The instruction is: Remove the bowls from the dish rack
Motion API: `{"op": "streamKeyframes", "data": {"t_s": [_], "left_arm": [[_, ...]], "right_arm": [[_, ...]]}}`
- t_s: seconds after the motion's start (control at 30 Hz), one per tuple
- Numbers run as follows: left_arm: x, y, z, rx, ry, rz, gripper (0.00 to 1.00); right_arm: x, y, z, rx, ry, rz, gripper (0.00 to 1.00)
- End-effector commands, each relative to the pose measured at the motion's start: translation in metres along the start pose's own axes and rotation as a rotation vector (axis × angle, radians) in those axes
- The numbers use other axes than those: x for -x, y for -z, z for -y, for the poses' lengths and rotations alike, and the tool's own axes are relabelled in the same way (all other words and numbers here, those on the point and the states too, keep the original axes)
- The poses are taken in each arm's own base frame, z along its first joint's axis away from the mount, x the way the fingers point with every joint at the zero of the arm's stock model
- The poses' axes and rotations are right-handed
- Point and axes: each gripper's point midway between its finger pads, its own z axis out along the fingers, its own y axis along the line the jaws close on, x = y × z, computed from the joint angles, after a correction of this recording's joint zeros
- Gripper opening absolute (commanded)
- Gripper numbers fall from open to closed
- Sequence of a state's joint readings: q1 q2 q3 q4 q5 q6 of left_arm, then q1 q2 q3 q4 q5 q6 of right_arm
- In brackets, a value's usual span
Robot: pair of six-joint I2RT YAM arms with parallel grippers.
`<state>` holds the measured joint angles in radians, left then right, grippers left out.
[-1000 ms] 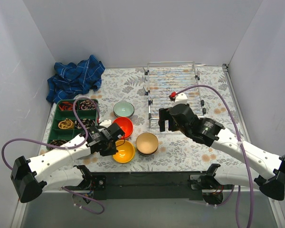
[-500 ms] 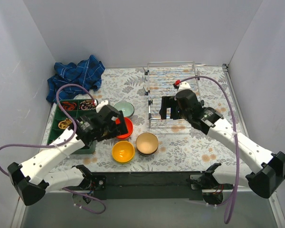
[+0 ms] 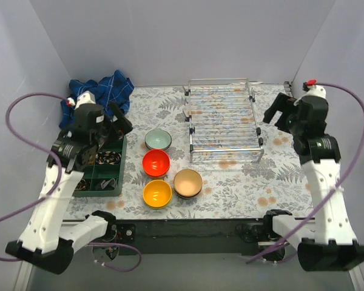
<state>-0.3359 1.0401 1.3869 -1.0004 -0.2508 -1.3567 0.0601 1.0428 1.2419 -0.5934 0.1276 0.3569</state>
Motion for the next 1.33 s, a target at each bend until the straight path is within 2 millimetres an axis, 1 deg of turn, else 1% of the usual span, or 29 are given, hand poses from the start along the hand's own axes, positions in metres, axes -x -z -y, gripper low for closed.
{"op": "streamKeyframes", "data": {"t_s": [0.0, 0.03, 0.07, 0.1, 0.13, 0.17, 0.2, 0.23, 0.27, 0.3, 0.33, 0.37, 0.4, 0.43, 0.47, 0.5, 0.53, 0.57, 0.6, 0.63, 0.7, 0.73, 0.9, 1.07, 1.3], "left_arm": [[0.032, 0.07, -0.028, -0.02, 0.021, 0.224, 0.98], [0.034, 0.084, -0.034, -0.041, 0.022, 0.263, 0.98], [0.032, 0.09, -0.041, -0.037, 0.001, 0.277, 0.98], [0.023, 0.087, -0.049, -0.021, -0.009, 0.268, 0.98], [0.02, 0.098, -0.058, -0.036, -0.002, 0.297, 0.98], [0.015, 0.1, -0.063, -0.036, -0.014, 0.3, 0.98], [0.007, 0.098, -0.069, -0.033, -0.02, 0.294, 0.98], [0.005, 0.103, -0.072, -0.048, -0.018, 0.306, 0.98], [0.004, 0.112, -0.074, -0.079, -0.017, 0.328, 0.98], [0.001, 0.113, -0.075, -0.09, -0.018, 0.331, 0.98], [0.0, 0.116, -0.076, -0.102, -0.015, 0.338, 0.98], [-0.001, 0.122, -0.078, -0.119, -0.009, 0.356, 0.98], [-0.005, 0.121, -0.077, -0.134, -0.012, 0.346, 0.98], [-0.005, 0.122, -0.076, -0.151, -0.005, 0.357, 0.98], [-0.007, 0.127, -0.078, -0.174, 0.004, 0.378, 0.98], [-0.009, 0.127, -0.077, -0.193, 0.006, 0.383, 0.98], [-0.012, 0.124, -0.077, -0.204, 0.015, 0.392, 0.98], [-0.012, 0.125, -0.077, -0.221, 0.027, 0.409, 0.98], [-0.012, 0.133, -0.077, -0.261, 0.046, 0.438, 0.98], [-0.011, 0.131, -0.074, -0.285, 0.054, 0.458, 0.98], [-0.012, 0.135, -0.075, -0.319, 0.077, 0.49, 0.98], [-0.014, 0.13, -0.076, -0.317, 0.089, 0.486, 0.98], [-0.02, 0.124, -0.08, -0.3, 0.109, 0.47, 0.98], [-0.018, 0.123, -0.079, -0.301, 0.116, 0.484, 0.98], [-0.016, 0.121, -0.079, -0.296, 0.132, 0.489, 0.98]], "right_arm": [[0.024, 0.07, 0.012, -0.01, 0.074, 0.178, 0.99], [0.025, 0.078, 0.016, -0.02, 0.098, 0.201, 0.99], [0.027, 0.094, 0.017, -0.011, 0.101, 0.244, 0.98], [0.021, 0.097, 0.021, -0.021, 0.106, 0.245, 0.99], [0.022, 0.112, 0.023, -0.013, 0.119, 0.289, 0.99], [0.018, 0.116, 0.026, -0.015, 0.128, 0.299, 0.99], [0.009, 0.115, 0.032, -0.031, 0.135, 0.297, 0.99], [0.008, 0.127, 0.034, -0.02, 0.134, 0.344, 0.99], [0.005, 0.13, 0.036, -0.022, 0.15, 0.359, 0.99], [0.001, 0.133, 0.038, -0.019, 0.155, 0.369, 0.98], [-0.008, 0.137, 0.042, -0.017, 0.158, 0.381, 0.99], [-0.012, 0.139, 0.045, -0.022, 0.159, 0.388, 0.98], [-0.017, 0.139, 0.05, -0.037, 0.158, 0.389, 0.99], [-0.025, 0.141, 0.053, -0.038, 0.156, 0.392, 0.98], [-0.029, 0.141, 0.054, -0.035, 0.155, 0.396, 0.99], [-0.032, 0.141, 0.055, -0.033, 0.156, 0.399, 0.98], [-0.038, 0.141, 0.058, -0.033, 0.157, 0.405, 0.99], [-0.038, 0.142, 0.059, -0.038, 0.159, 0.414, 0.99], [-0.037, 0.144, 0.063, -0.057, 0.148, 0.429, 0.98], [-0.038, 0.146, 0.065, -0.058, 0.15, 0.446, 0.98], [-0.036, 0.148, 0.068, -0.074, 0.145, 0.462, 0.99], [-0.036, 0.148, 0.068, -0.076, 0.151, 0.462, 0.98], [-0.036, 0.149, 0.069, -0.081, 0.151, 0.468, 0.98], [-0.036, 0.148, 0.069, -0.081, 0.153, 0.463, 0.99], [-0.032, 0.151, 0.069, -0.081, 0.162, 0.479, 0.99]]}}
